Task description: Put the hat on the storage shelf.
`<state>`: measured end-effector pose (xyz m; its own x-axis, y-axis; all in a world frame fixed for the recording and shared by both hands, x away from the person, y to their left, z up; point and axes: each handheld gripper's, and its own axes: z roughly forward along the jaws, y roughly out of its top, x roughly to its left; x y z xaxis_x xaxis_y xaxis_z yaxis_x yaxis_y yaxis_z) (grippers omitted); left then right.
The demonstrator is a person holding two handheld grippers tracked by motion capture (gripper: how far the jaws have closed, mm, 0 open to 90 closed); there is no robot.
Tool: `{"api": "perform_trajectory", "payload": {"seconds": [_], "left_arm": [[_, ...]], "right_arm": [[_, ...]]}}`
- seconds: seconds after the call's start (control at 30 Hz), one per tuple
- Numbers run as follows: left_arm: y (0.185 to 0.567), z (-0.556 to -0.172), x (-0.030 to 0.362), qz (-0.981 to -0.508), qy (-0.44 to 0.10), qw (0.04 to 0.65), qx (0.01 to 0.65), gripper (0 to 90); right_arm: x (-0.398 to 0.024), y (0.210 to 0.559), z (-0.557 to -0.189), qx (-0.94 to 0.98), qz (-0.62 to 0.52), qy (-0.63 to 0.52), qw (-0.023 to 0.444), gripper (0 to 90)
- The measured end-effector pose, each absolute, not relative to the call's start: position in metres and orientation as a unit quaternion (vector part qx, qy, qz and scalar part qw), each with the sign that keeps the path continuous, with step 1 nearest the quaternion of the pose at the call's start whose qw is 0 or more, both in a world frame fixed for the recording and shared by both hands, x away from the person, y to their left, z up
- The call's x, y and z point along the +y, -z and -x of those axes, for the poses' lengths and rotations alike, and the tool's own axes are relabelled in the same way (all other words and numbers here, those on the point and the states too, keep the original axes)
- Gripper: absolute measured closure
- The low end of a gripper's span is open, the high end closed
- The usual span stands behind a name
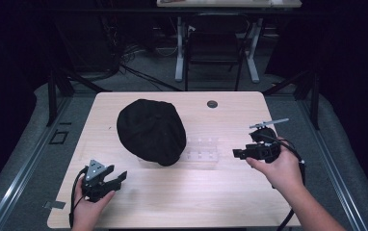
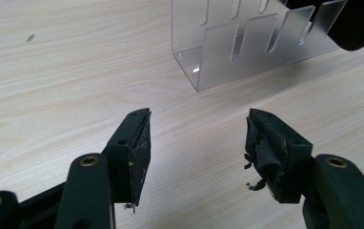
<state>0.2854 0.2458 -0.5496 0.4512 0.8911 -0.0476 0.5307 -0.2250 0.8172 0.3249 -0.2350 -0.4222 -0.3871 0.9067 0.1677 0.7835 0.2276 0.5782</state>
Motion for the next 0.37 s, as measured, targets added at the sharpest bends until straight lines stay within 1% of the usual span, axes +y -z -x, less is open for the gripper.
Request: {"api": "perform_trajectory", "payload": {"seconds": [0.07,0.13,0.27,0.3,0.37], "left_arm": [[0.55,-0.286,0.246,-0.745,-0.224,0.413,0.474,41.9],[0.55,-0.286,0.247,-0.743,-0.219,0.417,0.476,41.9],[0.546,-0.287,0.248,-0.74,-0.189,0.442,0.47,40.9],[0.545,-0.287,0.248,-0.736,-0.181,0.458,0.464,40.9],[0.541,-0.288,0.251,-0.724,-0.157,0.494,0.455,39.5]], "right_arm": [[-0.236,0.433,-0.318,0.78,-0.541,-0.297,0.108,43.2],[-0.237,0.437,-0.316,0.78,-0.538,-0.299,0.111,43.2],[-0.24,0.452,-0.305,0.772,-0.542,-0.311,0.117,43.2],[-0.24,0.452,-0.305,0.772,-0.542,-0.311,0.117,43.2],[-0.243,0.459,-0.299,0.762,-0.542,-0.329,0.131,43.2]]}}
